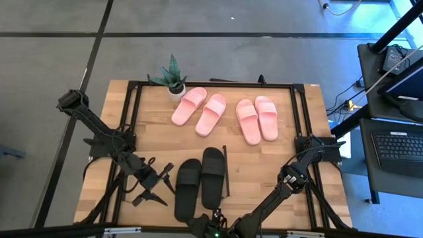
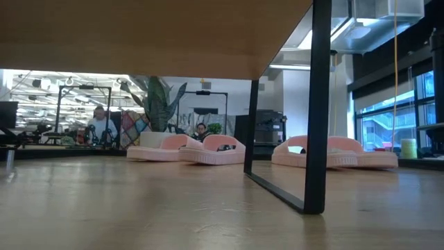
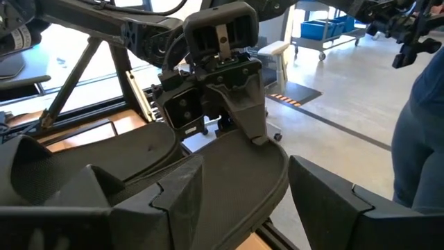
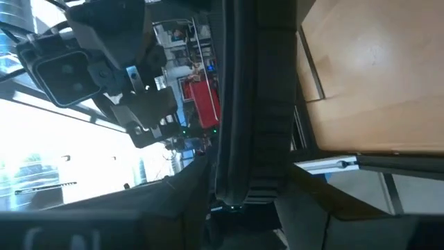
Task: Pick and place slides into the shelf
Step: Put the black slide on the shelf
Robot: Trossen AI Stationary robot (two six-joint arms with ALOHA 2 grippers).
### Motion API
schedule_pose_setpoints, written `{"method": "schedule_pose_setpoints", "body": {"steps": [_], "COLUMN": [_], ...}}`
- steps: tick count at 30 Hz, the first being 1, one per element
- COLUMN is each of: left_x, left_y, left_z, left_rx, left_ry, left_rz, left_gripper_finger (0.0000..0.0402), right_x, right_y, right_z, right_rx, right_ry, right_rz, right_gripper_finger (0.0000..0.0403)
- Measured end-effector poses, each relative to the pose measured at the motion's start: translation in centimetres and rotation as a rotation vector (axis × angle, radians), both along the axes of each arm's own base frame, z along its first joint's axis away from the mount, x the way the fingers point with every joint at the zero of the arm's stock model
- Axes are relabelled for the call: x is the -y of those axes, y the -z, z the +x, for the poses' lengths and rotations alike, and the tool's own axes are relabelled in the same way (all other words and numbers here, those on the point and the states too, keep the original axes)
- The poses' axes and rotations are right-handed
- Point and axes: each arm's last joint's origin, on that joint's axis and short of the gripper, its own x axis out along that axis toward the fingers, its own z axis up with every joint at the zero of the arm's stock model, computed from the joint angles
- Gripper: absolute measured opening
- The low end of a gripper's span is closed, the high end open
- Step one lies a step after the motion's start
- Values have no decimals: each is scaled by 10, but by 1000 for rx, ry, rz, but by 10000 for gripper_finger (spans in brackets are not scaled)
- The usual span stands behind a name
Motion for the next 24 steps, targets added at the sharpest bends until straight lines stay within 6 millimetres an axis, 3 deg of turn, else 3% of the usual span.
{"method": "schedule_pose_setpoints", "body": {"steps": [9,17,24], "left_x": [-4,-33,-54], "left_y": [-9,-43,-53], "left_z": [-4,-22,-37], "left_rx": [9,127,152], "left_ry": [36,87,45], "left_rz": [-52,-157,-139], "left_gripper_finger": [200,200,200], "right_x": [0,1,3], "right_y": [0,0,2], "right_z": [0,0,0], "right_rx": [1,19,26], "right_ry": [9,36,58], "right_rz": [-6,17,41], "right_gripper_finger": [150,150,150]}}
